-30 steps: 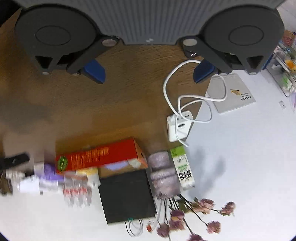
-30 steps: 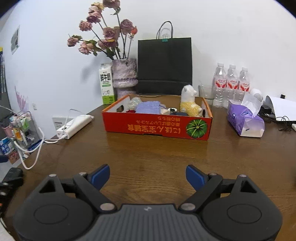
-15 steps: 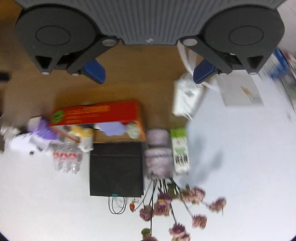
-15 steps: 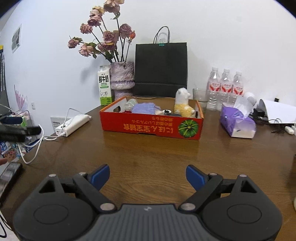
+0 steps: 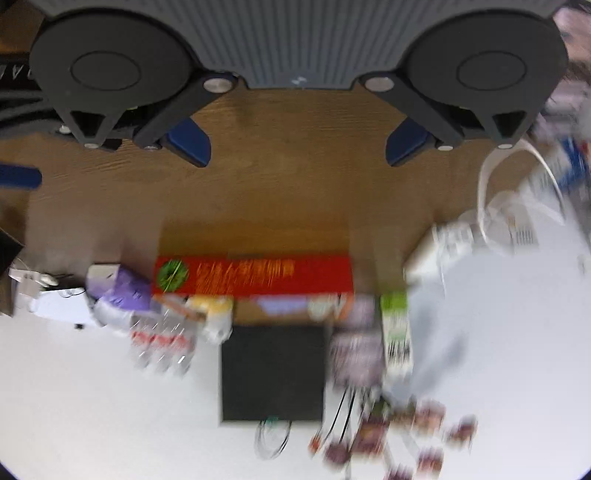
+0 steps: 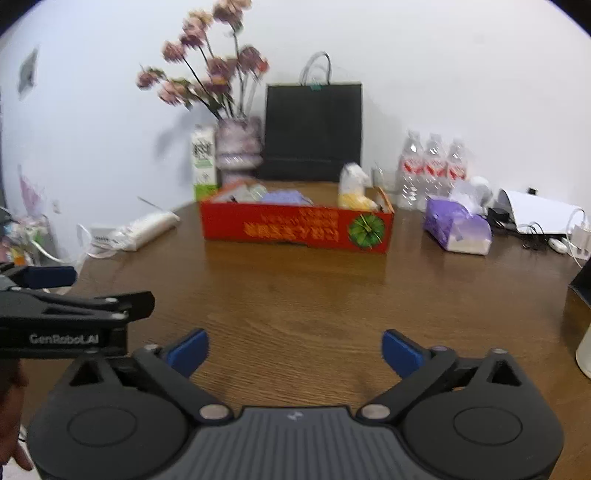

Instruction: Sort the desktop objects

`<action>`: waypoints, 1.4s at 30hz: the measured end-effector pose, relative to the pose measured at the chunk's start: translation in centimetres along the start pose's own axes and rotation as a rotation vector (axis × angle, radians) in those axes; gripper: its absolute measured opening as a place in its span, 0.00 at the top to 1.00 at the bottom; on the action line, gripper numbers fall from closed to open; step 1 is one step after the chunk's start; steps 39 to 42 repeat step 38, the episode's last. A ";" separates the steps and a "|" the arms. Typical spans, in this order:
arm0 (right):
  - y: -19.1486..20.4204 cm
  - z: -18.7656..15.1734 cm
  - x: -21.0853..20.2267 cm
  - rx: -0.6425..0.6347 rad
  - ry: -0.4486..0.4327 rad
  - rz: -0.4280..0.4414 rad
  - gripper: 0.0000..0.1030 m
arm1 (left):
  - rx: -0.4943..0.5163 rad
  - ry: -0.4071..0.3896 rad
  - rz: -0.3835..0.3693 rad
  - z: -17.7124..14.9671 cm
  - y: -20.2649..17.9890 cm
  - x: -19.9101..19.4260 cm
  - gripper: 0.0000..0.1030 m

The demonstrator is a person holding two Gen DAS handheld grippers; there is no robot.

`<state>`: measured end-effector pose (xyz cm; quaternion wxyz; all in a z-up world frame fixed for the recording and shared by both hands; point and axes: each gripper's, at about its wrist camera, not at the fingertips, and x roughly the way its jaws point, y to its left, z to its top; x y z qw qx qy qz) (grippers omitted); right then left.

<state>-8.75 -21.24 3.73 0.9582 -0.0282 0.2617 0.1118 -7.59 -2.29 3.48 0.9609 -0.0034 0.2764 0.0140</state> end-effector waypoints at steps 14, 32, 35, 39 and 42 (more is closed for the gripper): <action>-1.8 1.4 9.5 0.063 0.176 -0.060 0.00 | -0.014 0.145 0.065 1.2 -0.3 8.2 0.00; -2.2 2.3 11.3 0.059 0.169 -0.059 0.00 | -0.025 0.143 0.041 1.9 0.3 9.5 0.00; -2.2 2.3 11.3 0.058 0.169 -0.059 0.00 | -0.024 0.143 0.041 1.9 0.3 9.5 0.00; -2.2 2.3 11.3 0.059 0.169 -0.059 0.00 | -0.022 0.142 0.036 1.9 0.4 9.5 0.00; -2.2 2.3 11.3 0.059 0.169 -0.059 0.00 | -0.022 0.142 0.036 1.9 0.4 9.5 0.00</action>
